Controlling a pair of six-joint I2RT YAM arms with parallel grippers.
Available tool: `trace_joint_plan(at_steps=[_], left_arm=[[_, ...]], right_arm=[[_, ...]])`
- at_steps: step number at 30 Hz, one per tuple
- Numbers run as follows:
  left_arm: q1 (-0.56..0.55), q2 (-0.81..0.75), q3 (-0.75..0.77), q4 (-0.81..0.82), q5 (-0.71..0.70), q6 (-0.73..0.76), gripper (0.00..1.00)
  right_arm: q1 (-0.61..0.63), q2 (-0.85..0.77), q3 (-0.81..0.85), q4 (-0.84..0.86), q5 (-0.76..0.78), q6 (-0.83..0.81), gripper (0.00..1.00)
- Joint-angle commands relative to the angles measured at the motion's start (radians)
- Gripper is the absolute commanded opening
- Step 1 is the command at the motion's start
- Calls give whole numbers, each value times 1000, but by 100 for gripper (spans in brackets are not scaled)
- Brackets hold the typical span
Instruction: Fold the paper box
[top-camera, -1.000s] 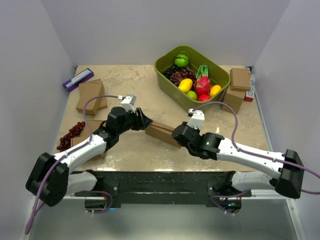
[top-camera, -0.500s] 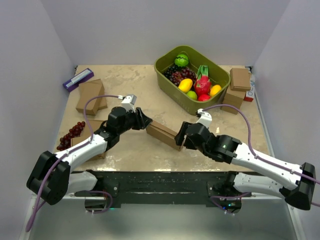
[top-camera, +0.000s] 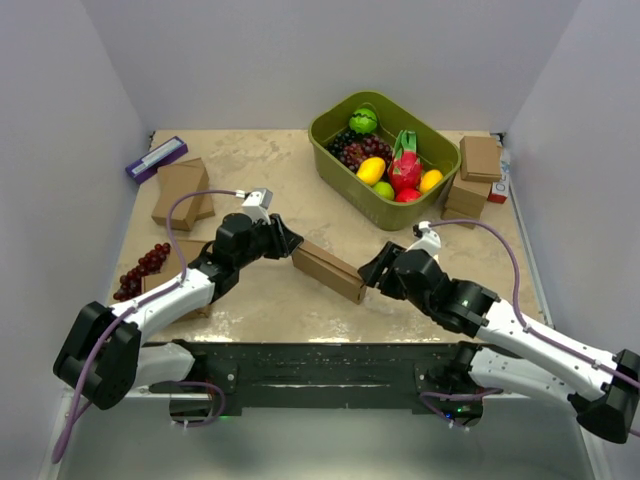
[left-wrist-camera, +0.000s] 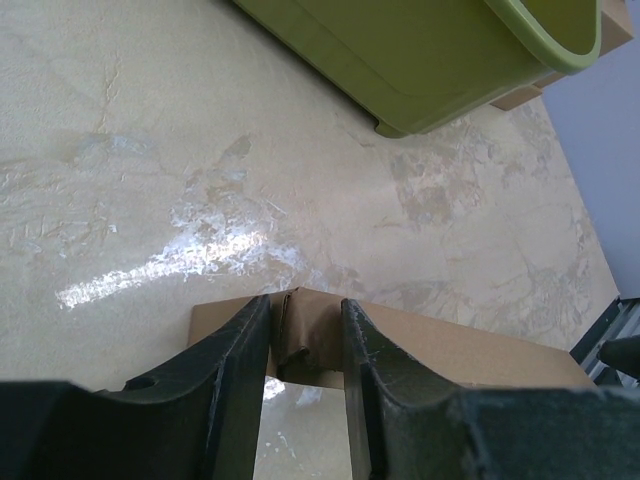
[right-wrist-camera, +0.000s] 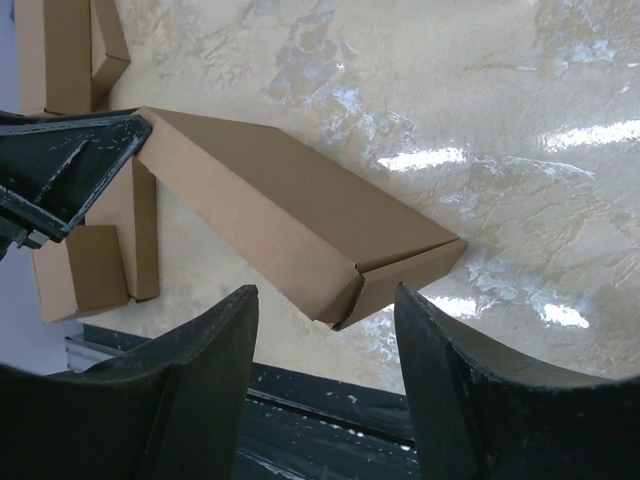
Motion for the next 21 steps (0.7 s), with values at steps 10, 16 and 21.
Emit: trace_joint_plan(at_steps=[10, 16, 21], left_arm=[[5, 46, -26, -102, -26, 37, 37], [5, 48, -26, -104, -27, 37, 37], [5, 49, -26, -101, -27, 37, 37]], right_arm=[[-5, 3, -52, 65, -44, 42, 47], [-5, 9, -77, 71, -48, 50, 40], [-3, 6, -124, 70, -49, 65, 34]])
